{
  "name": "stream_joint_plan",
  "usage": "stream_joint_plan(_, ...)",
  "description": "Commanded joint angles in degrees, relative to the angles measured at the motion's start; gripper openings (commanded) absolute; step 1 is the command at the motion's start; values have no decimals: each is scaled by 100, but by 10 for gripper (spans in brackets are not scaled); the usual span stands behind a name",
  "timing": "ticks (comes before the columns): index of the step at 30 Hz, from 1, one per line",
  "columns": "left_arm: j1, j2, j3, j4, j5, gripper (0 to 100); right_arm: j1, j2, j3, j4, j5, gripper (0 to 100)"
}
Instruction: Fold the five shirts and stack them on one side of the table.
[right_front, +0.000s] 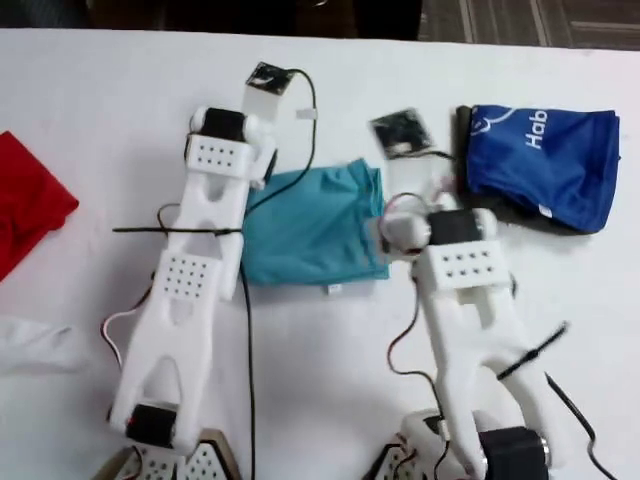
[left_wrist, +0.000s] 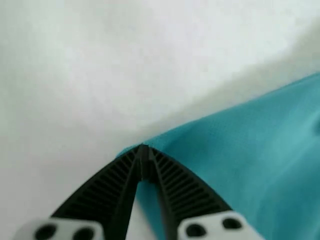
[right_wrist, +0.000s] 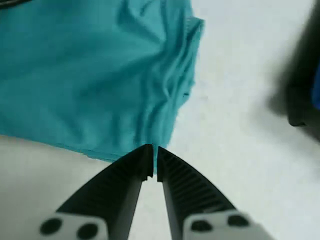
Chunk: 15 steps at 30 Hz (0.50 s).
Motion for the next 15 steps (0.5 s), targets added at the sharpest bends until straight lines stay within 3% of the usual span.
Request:
stream_joint_plan(1, -70, -264, -180, -176, 9, 26, -374, 585, -273, -409, -167, 24)
stream_joint_plan(8, -62, -264, -4, -211, 0, 26, -154, 2149, -299, -708, -220, 24)
stream_joint_plan(15, -62, -273, 954, -668, -18, 26, 312, 2519, -273, -356, -185, 23)
